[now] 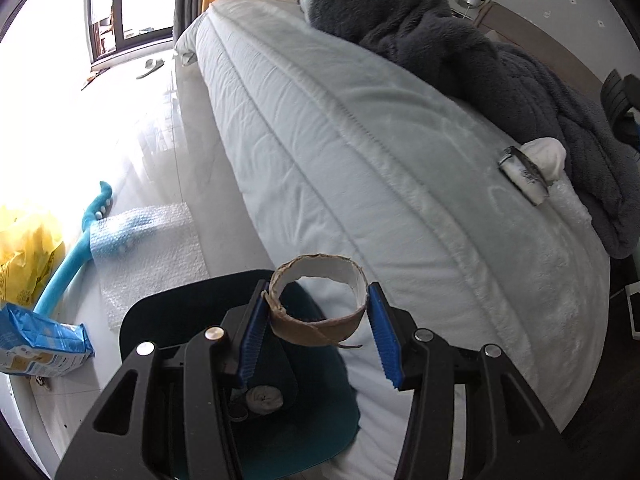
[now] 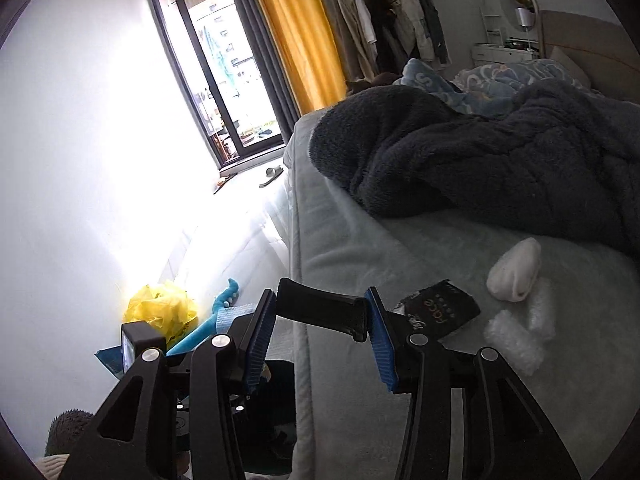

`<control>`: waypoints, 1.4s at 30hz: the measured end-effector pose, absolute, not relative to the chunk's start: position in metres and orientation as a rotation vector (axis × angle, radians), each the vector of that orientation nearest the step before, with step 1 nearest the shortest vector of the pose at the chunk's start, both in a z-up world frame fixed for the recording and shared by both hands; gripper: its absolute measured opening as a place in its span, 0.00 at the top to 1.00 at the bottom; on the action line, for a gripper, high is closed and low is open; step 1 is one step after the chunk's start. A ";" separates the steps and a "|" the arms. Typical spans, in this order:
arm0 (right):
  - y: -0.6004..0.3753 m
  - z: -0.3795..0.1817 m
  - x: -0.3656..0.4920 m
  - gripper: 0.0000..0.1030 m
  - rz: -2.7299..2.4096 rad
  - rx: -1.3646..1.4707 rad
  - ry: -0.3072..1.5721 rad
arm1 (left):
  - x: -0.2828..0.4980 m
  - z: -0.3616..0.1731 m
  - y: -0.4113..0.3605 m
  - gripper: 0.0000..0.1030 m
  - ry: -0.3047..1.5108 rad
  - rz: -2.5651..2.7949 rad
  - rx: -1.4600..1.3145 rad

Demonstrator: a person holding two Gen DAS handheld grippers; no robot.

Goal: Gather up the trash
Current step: 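Carry the tape core into the teal bin and open the left gripper while the right carries its piece, then lower the black curved piece into the bin and open the right gripper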

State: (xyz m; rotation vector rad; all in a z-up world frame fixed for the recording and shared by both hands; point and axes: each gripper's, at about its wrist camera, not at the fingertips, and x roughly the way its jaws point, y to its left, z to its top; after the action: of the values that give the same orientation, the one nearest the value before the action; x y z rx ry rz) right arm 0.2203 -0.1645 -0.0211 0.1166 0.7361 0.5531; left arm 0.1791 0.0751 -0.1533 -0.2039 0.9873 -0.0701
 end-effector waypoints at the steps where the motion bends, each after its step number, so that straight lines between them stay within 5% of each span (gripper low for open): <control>1: -0.159 -0.021 0.220 0.55 0.563 0.109 0.737 | 0.179 -0.155 0.078 0.50 0.994 -0.066 -0.209; 31: -0.045 -0.065 0.221 0.55 0.692 0.001 0.863 | 0.157 -0.233 0.154 0.49 1.328 0.001 -0.335; 33: -0.038 -0.070 0.221 0.55 0.697 -0.010 0.876 | 0.154 -0.234 0.160 0.46 1.334 0.003 -0.352; 35: -0.031 -0.075 0.221 0.55 0.701 -0.025 0.888 | 0.153 -0.234 0.165 0.32 1.336 0.000 -0.375; 42: -0.008 -0.099 0.221 0.55 0.709 -0.079 0.941 | 0.144 -0.222 0.185 0.26 1.274 0.040 -0.388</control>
State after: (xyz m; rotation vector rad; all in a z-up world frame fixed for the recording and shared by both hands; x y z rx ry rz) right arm 0.2214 -0.0078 -0.0993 -0.0788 0.9409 0.7090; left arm 0.1437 0.1851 -0.2217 -0.3877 1.2740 0.0396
